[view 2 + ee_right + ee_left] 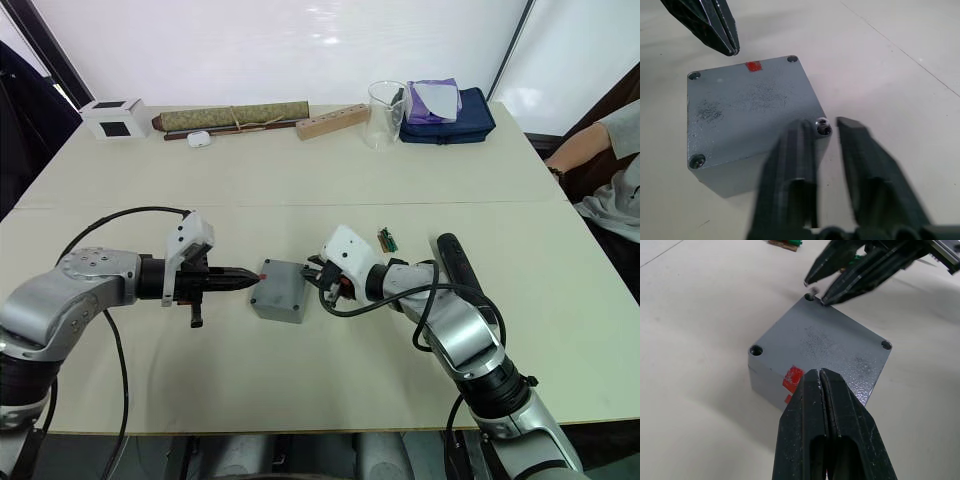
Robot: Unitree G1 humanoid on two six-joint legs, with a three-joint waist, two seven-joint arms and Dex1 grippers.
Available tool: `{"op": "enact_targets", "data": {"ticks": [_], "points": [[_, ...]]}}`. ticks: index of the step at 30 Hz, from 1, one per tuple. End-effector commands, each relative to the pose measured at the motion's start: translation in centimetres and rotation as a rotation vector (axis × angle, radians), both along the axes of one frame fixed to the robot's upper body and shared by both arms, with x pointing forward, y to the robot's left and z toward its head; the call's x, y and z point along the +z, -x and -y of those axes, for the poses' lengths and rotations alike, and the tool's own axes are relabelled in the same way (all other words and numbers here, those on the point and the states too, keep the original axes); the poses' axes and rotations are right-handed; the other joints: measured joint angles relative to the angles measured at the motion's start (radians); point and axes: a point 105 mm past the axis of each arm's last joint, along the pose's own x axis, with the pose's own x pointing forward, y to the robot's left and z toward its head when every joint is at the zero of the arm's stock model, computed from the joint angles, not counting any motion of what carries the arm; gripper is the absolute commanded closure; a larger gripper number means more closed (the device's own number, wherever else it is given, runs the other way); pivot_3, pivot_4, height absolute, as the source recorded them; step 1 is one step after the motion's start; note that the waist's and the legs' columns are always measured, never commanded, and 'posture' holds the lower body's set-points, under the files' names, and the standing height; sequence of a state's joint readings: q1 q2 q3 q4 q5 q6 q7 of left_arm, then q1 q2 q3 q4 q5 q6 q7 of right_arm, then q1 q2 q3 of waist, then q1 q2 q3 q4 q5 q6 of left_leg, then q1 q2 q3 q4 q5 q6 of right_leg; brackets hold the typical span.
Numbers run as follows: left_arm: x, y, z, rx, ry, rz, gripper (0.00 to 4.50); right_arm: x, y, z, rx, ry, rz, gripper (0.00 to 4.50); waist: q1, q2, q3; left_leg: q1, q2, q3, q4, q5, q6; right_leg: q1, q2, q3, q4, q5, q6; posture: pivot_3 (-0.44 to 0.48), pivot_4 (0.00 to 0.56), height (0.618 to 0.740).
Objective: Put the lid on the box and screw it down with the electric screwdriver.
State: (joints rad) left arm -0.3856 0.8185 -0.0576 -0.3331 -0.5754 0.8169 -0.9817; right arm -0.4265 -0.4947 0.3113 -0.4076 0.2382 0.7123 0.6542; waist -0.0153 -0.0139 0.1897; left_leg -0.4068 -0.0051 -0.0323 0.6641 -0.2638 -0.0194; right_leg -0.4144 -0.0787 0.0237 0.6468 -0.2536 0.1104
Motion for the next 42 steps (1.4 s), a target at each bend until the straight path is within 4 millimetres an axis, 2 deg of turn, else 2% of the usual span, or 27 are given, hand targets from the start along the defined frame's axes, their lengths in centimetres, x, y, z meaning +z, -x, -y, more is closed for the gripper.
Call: {"op": "enact_targets", "data": {"ticks": [1, 3, 7, 10, 13, 14, 18, 22, 25, 32, 37, 42], "points": [[0.9, 0.0, 0.3, -0.013, 0.013, 0.039, 4.5, 1.1, -0.1, -0.1, 0.008, -0.012, 0.039, 1.54, 0.0, 0.0, 0.0, 0.0, 0.0, 0.0, 0.0, 0.0, 0.0, 0.0, 0.0, 0.0, 0.0, 0.0, 0.0, 0.0, 0.15, 0.74], [1.1, 0.0, 0.4, -0.014, 0.024, 0.043, 4.5, 1.4, -0.2, 0.0, -0.005, -0.016, 0.046, 0.76, 0.0, 0.0, 0.0, 0.0, 0.0, 0.0, 0.0, 0.0, 0.0, 0.0, 0.0, 0.0, 0.0, 0.0, 0.0, 0.0, 0.15, 0.74], [2.5, -0.2, 1.4, -0.028, 0.097, 0.066, 4.5, 3.1, -0.6, 0.7, -0.051, -0.088, 0.051, 0.65, 0.002, 0.0, 0.0, 0.0, 0.0, 0.0, 0.0, 0.0, 0.0, 0.0, 0.0, 0.0, 0.0, 0.0, 0.0, 0.0, 0.15, 0.74], [4.7, 0.0, 3.2, -0.107, 0.151, 0.113, 4.5, 6.5, -1.2, 4.3, -0.184, -0.18, 0.034, 0.65, 0.007, 0.0, 0.0, -0.001, 0.0, -0.001, 0.0, 0.0, 0.0, 0.0, -0.001, -0.001, 0.0, 0.0, 0.0, 0.0, 0.15, 0.74], [5.6, 0.5, 4.8, -0.195, 0.143, 0.151, 4.5, 8.7, -0.3, 7.8, -0.226, -0.146, -0.011, 0.65, 0.007, 0.0, 0.001, -0.001, -0.002, -0.001, 0.001, 0.0, 0.0, 0.0, -0.002, 0.0, -0.001, 0.0, 0.0, 0.0, 0.15, 0.74], [5.7, 0.8, 5.2, -0.224, 0.14, 0.158, 4.5, 9.3, 0.0, 9.0, -0.241, -0.126, -0.038, 0.04, 0.006, 0.0, 0.001, -0.001, -0.002, -0.001, 0.001, 0.0, 0.0, 0.001, -0.003, -0.001, -0.001, 0.0, 0.0, 0.0, 0.15, 0.74], [5.7, 1.7, 6.6, -0.327, 0.127, 0.177, 4.5, 10.9, 1.2, 13.2, -0.347, -0.032, -0.157, 0.02, -0.001, 0.0, 0.001, -0.001, -0.002, 0.0, -0.001, 0.0, 0.0, 0.001, -0.002, -0.001, -0.003, 0.0, 0.0, 0.0, 0.15, 0.74], [5.1, 2.2, 7.5, -0.409, 0.093, 0.193, 4.5, 8.4, 3.8, 18.7, -0.54, 0.173, -0.556, 0.02, 0.003, 0.001, 0.002, 0.0, -0.001, 0.001, -0.001, 0.0, 0.0, 0.001, -0.001, 0.0, -0.002, -0.001, -0.001, 0.0, 0.15, 0.74], [4.9, 2.0, 7.9, -0.425, 0.092, 0.203, 4.5, 6.7, 4.9, 21.0, -0.633, 0.294, -0.695, 0.02, 0.003, 0.001, 0.001, -0.001, -0.001, 0.001, -0.001, 0.0, 0.0, 0.002, -0.001, 0.0, -0.005, -0.002, -0.004, 0.0, 0.15, 0.74], [4.6, 2.1, 9.0, -0.429, 0.109, 0.209, 4.5, 4.5, 4.6, 21.8, -0.667, 0.288, -0.866, 0.02, 0.001, 0.003, 0.002, -0.001, 0.0, 0.004, -0.001, 0.0, 0.0, 0.001, -0.001, 0.001, -0.01, 0.0, 0.0, 0.0, 0.15, 0.74], [4.1, 2.9, 8.2, -0.361, 0.139, 0.18, 4.5, 1.9, 2.4, 21.8, -0.713, 0.262, -0.982, 0.02, -0.005, 0.002, 0.002, -0.002, 0.001, 0.004, -0.001, 0.0, 0.0, 0.001, -0.001, 0.001, -0.012, 0.0, 0.0, 0.0, 0.15, 0.74], [4.2, 3.1, 8.1, -0.314, 0.146, 0.172, 4.5, 0.5, 1.4, 21.5, -0.737, 0.316, -1.026, 0.02, 0.006, 0.003, 0.002, -0.003, 0.0, 0.003, -0.001, 0.0, 0.0, 0.001, -0.001, 0.001, -0.012, 0.0, 0.0, 0.0, 0.15, 0.74]]}}
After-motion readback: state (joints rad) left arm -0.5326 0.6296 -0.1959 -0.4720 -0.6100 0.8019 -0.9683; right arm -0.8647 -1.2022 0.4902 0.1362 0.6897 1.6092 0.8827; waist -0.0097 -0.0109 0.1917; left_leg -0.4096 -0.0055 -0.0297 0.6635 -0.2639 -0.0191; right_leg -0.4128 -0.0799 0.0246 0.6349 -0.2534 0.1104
